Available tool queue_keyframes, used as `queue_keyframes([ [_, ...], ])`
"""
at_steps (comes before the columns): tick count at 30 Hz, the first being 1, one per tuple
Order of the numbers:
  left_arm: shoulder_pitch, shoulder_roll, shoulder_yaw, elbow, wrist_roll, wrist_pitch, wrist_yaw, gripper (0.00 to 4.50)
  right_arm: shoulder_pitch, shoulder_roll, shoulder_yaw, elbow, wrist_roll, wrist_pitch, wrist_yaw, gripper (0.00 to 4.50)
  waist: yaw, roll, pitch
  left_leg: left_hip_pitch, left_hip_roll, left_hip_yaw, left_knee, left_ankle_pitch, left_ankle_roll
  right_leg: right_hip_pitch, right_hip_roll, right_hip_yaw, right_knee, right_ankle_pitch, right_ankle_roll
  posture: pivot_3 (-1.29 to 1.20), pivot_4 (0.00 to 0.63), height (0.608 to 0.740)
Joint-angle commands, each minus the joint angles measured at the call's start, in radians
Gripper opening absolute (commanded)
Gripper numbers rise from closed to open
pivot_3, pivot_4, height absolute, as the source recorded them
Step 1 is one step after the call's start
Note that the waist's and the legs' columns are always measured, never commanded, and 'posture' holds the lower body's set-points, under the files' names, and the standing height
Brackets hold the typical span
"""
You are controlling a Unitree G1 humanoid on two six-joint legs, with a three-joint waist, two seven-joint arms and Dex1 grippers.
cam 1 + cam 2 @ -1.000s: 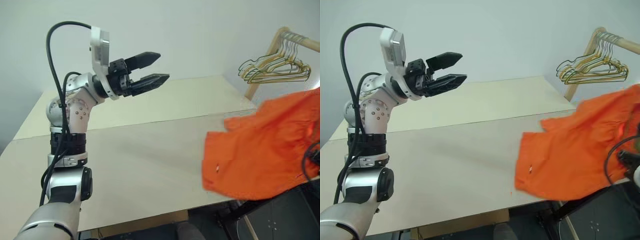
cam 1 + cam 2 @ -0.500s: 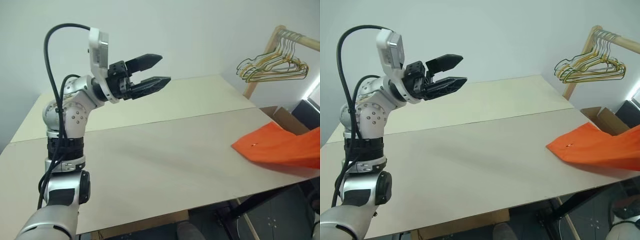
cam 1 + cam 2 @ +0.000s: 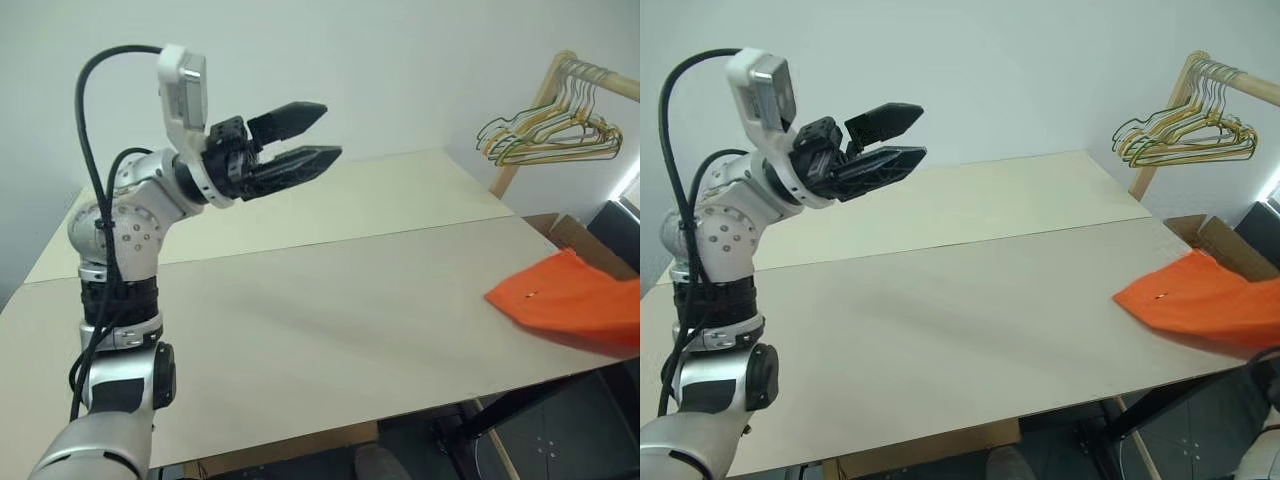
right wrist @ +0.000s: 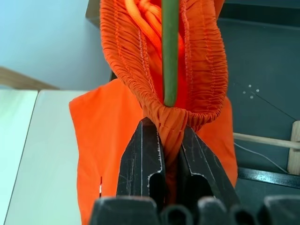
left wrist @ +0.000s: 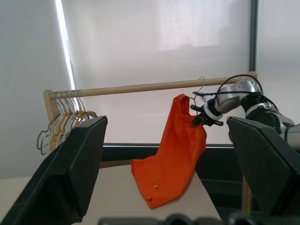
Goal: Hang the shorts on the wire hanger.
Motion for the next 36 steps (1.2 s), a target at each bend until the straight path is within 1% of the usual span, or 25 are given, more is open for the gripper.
queue_keyframes([
  [1, -0.011, 0.014, 0.005, -0.050, -0.051, 0.027, 0.005, 4.42, -0.038, -0.059, 0.044, 0.084, -0.014, -0.123, 0.039, 0.04, 0.000, 0.000, 0.001, 0.000, 0.000, 0.000, 0.000, 0.000, 0.000, 0.001, 0.000, 0.000, -0.001, 0.000, 0.000, -0.21, 0.000, 0.740],
  [2, -0.016, 0.013, 0.005, -0.055, -0.059, 0.033, 0.009, 4.42, -0.043, -0.070, 0.054, 0.119, -0.017, -0.153, 0.044, 0.04, 0.000, 0.000, 0.002, 0.000, 0.000, 0.000, -0.001, 0.000, 0.000, 0.003, 0.000, 0.000, -0.002, 0.000, 0.000, -0.21, 0.000, 0.740],
  [3, -0.019, 0.012, 0.005, -0.058, -0.065, 0.038, 0.013, 4.42, -0.049, -0.079, 0.064, 0.148, -0.018, -0.177, 0.049, 0.04, 0.001, -0.001, 0.004, 0.001, 0.000, 0.000, -0.003, 0.000, 0.000, 0.009, 0.000, -0.001, -0.006, 0.000, 0.000, -0.20, 0.000, 0.740],
  [5, -0.036, 0.005, 0.015, -0.057, -0.087, 0.056, 0.044, 4.42, -0.059, -0.102, 0.088, 0.225, -0.026, -0.242, 0.054, 0.04, 0.003, -0.002, 0.007, 0.013, -0.001, 0.000, -0.005, 0.000, 0.000, 0.016, 0.000, -0.001, -0.010, 0.000, 0.001, -0.20, 0.000, 0.740],
  [12, -0.048, 0.018, 0.025, -0.060, -0.142, 0.105, 0.094, 4.42, -0.067, -0.148, 0.162, 0.395, -0.021, -0.372, 0.072, 0.04, 0.020, -0.002, 0.008, 0.014, -0.001, 0.001, -0.005, -0.001, 0.000, 0.016, 0.000, 0.000, -0.011, 0.001, 0.001, -0.19, 0.000, 0.740],
  [18, -0.032, 0.030, 0.026, -0.079, -0.159, 0.105, 0.106, 4.42, -0.049, -0.148, 0.215, 0.458, -0.019, -0.421, 0.070, 0.04, 0.028, -0.004, 0.009, 0.013, -0.001, 0.001, -0.005, -0.001, 0.000, 0.017, 0.000, 0.000, -0.012, 0.001, 0.001, -0.19, 0.000, 0.740],
  [20, -0.029, 0.034, 0.025, -0.081, -0.161, 0.101, 0.107, 4.45, -0.050, -0.148, 0.229, 0.466, -0.016, -0.428, 0.069, 0.75, 0.031, -0.005, 0.009, 0.013, -0.001, 0.001, -0.005, -0.001, 0.000, 0.017, 0.000, 0.000, -0.012, 0.001, 0.002, -0.18, 0.000, 0.740],
  [22, -0.027, 0.037, 0.024, -0.082, -0.163, 0.100, 0.107, 4.45, -0.050, -0.149, 0.242, 0.471, -0.014, -0.432, 0.076, 1.23, 0.033, -0.005, 0.009, 0.013, -0.001, 0.001, -0.005, -0.001, 0.000, 0.017, 0.000, 0.000, -0.012, 0.001, 0.001, -0.18, 0.000, 0.740],
  [25, -0.022, 0.042, 0.024, -0.089, -0.165, 0.098, 0.105, 4.45, -0.051, -0.147, 0.262, 0.465, -0.016, -0.442, 0.078, 2.26, 0.038, -0.005, 0.009, 0.013, -0.001, 0.001, -0.005, -0.001, 0.000, 0.017, 0.000, 0.000, -0.012, 0.001, 0.001, -0.18, 0.000, 0.740],
  [31, -0.015, 0.053, 0.025, -0.092, -0.146, 0.084, 0.113, 4.45, -0.056, -0.130, 0.331, 0.358, -0.037, -0.453, 0.054, 4.33, 0.053, -0.003, 0.010, 0.013, -0.001, 0.001, -0.005, 0.000, 0.000, 0.017, 0.000, 0.000, -0.012, 0.001, 0.002, -0.16, 0.000, 0.740],
  [32, -0.015, 0.055, 0.025, -0.092, -0.142, 0.083, 0.117, 4.45, -0.055, -0.126, 0.338, 0.333, -0.039, -0.456, 0.044, 4.46, 0.056, -0.003, 0.010, 0.013, -0.001, 0.002, -0.005, 0.000, 0.000, 0.016, 0.000, 0.000, -0.012, 0.001, 0.002, -0.16, 0.000, 0.740],
  [36, -0.012, 0.065, 0.028, -0.099, -0.143, 0.089, 0.137, 4.45, -0.050, -0.106, 0.325, 0.265, -0.033, -0.470, 0.006, 4.46, 0.073, -0.001, 0.010, 0.013, -0.001, 0.002, -0.005, 0.000, 0.000, 0.016, 0.000, 0.000, -0.012, 0.001, 0.002, -0.12, 0.000, 0.740],
])
